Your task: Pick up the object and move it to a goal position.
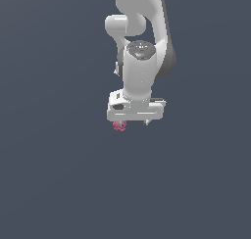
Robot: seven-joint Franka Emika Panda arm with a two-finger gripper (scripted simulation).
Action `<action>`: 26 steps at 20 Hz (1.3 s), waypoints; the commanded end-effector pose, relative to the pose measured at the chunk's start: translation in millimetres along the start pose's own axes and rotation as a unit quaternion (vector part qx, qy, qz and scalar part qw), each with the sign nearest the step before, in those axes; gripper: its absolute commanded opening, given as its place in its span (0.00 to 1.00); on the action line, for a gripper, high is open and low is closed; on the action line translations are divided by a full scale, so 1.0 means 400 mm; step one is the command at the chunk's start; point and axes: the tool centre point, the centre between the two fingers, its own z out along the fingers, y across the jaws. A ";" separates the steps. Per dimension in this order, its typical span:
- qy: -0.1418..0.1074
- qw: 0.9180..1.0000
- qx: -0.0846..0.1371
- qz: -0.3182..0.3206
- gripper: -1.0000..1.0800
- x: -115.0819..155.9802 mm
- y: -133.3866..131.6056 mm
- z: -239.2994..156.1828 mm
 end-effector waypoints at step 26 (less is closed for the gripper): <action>-0.012 0.999 -0.001 0.040 0.96 -0.088 0.078 0.076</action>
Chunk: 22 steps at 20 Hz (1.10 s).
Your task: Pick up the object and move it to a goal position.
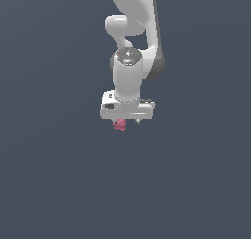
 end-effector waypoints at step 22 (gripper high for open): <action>-0.022 0.994 0.006 0.109 0.96 -0.200 0.077 0.168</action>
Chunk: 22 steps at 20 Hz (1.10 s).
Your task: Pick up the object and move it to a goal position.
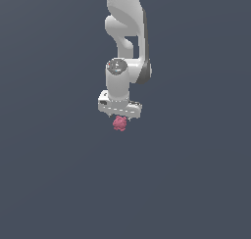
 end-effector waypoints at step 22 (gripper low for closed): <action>0.000 1.000 0.000 0.002 0.00 -0.004 0.001 0.126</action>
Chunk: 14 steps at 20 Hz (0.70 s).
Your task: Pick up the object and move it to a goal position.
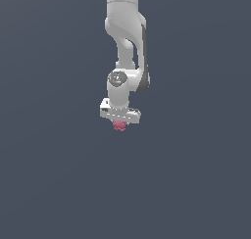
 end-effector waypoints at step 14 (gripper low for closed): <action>0.000 1.000 0.000 0.000 0.00 0.024 -0.043 -0.015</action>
